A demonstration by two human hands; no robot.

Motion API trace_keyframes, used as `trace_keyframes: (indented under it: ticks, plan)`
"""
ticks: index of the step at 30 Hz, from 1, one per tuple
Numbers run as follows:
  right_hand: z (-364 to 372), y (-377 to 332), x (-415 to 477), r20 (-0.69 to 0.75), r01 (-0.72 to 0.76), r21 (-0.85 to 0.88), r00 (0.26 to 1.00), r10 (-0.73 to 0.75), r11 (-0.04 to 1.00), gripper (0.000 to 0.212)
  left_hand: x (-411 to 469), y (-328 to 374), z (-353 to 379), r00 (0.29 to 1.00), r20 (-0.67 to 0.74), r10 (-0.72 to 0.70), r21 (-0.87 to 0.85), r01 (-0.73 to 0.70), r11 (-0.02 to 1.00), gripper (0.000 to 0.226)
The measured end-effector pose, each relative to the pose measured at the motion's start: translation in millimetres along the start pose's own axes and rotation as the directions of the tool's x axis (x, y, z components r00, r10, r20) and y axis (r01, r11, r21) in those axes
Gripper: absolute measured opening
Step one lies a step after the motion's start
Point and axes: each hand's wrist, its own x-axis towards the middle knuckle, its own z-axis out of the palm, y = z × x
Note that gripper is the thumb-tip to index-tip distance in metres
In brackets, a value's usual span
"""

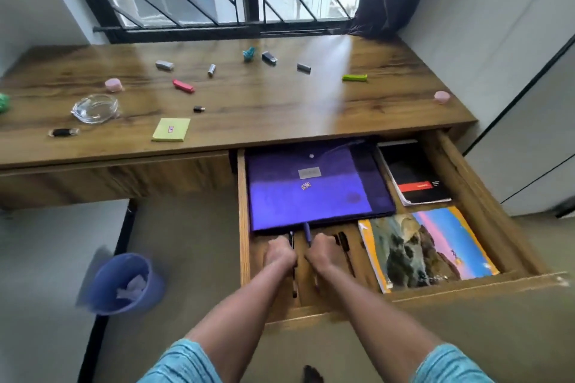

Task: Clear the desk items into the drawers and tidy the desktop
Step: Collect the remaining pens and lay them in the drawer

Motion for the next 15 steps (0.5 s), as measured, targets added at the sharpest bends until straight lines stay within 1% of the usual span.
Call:
trace_keyframes:
  ticks: [3,5,7,10,13,15]
  plan:
    - [2.3,5.9,-9.9,0.000,0.074,0.004,0.997,-0.074,0.997,0.022,-14.6,-9.6,7.5,0.999,-0.037,-0.037,-0.034,0.036,0.999,0.019]
    - [8.1,10.7,-13.2,0.007,0.099,0.046,0.995,-0.100,0.994,0.018,-21.0,-14.0,11.8,0.996,-0.067,-0.052,-0.047,0.049,0.998,0.019]
    - [15.1,15.2,-16.3,0.028,0.096,0.103,0.995,-0.099,0.990,0.021,-28.4,-15.3,16.2,0.994,-0.095,-0.055,-0.048,0.050,0.998,0.017]
    - [21.8,18.4,-20.8,0.015,0.091,0.166,0.995,-0.094,0.982,0.030,-32.4,-18.4,21.8,0.992,-0.117,-0.046,-0.052,0.040,0.998,0.013]
    - [21.6,21.1,-21.4,0.029,0.102,0.201,0.993,-0.110,0.974,0.026,-37.1,-19.5,22.4,0.989,-0.146,-0.035,-0.001,0.036,0.999,0.014]
    - [17.1,23.1,-23.6,0.021,0.097,0.221,0.994,-0.104,0.971,0.028,-36.8,-22.3,22.0,0.983,-0.177,-0.041,0.002,0.042,0.999,0.011]
